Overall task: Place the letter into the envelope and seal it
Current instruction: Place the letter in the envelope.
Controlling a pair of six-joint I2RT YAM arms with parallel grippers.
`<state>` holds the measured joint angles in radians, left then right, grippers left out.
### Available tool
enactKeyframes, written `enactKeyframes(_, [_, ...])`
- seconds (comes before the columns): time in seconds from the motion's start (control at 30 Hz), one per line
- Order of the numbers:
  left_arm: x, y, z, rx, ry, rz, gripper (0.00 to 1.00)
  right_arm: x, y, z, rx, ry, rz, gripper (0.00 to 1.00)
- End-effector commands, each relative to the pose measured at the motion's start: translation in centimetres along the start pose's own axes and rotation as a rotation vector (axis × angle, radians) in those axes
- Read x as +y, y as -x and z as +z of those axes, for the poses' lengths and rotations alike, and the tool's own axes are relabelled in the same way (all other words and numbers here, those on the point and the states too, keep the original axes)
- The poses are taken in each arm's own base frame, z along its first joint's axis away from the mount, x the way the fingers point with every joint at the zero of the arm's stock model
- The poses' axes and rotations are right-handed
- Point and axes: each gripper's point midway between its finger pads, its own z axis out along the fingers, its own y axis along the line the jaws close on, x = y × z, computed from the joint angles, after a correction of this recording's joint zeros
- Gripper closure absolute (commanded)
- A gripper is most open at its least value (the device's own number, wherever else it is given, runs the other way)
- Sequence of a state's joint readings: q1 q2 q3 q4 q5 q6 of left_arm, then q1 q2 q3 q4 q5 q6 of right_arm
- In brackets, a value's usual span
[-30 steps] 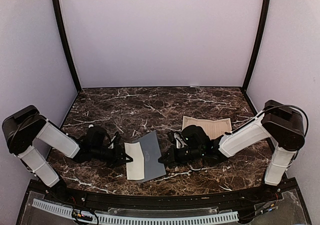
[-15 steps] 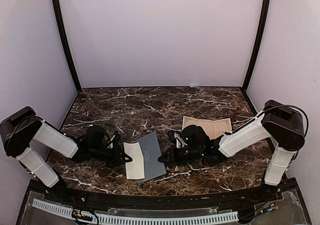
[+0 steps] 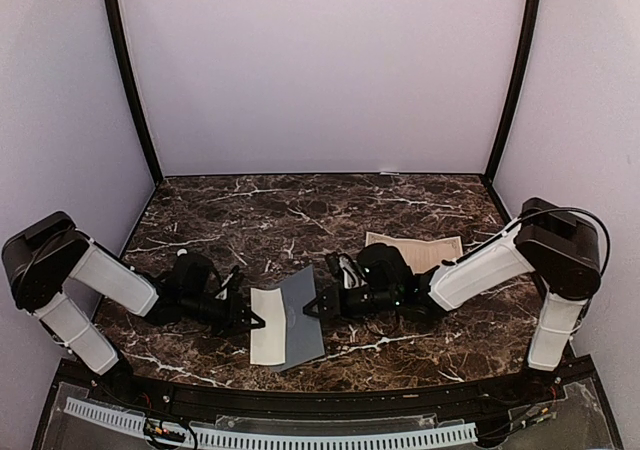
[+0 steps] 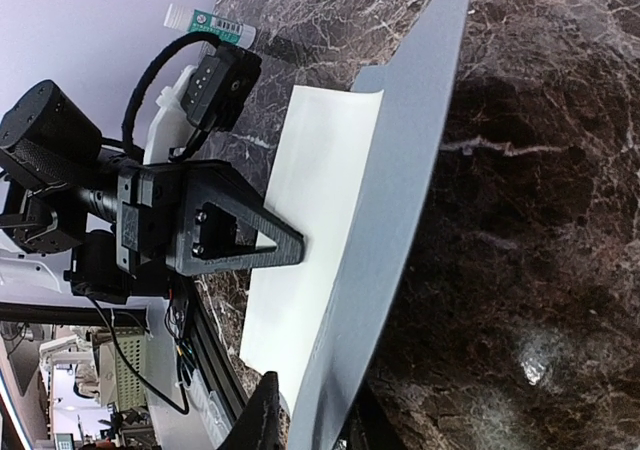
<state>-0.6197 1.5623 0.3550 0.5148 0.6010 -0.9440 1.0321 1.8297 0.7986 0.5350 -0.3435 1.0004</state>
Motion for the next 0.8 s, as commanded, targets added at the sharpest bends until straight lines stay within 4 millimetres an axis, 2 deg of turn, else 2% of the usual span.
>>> enactKeyframes(0.0, [-0.7,-0.4,0.1,0.035,-0.038,0.027,1.0,0.8,1.5,0.7,-0.022,0.034,-0.042,0.8])
enactKeyframes(0.23, [-1.8,-0.2,-0.4,0.024,-0.07,0.052,1.0,0.8,2.6,0.1,-0.069,0.037,-0.054,1.0])
enactKeyframes(0.37, [-2.8,0.2,-1.1,-0.008,-0.088,0.044,1.0,2.2,2.9,-1.1,-0.103,0.092,-0.089,1.0])
enactKeyframes(0.5, [-4.4,1.0,-2.3,-0.06,-0.106,0.051,1.0,4.5,3.6,-3.2,-0.156,0.156,-0.114,1.0])
enactKeyframes(0.63, [-6.6,1.7,-4.0,-0.114,-0.142,0.066,1.0,6.9,4.4,-5.6,-0.21,0.201,-0.141,1.0])
enactKeyframes(0.77, [-10.5,2.1,-5.5,-0.145,-0.197,0.133,1.0,8.8,5.0,-7.3,-0.246,0.229,-0.163,1.0])
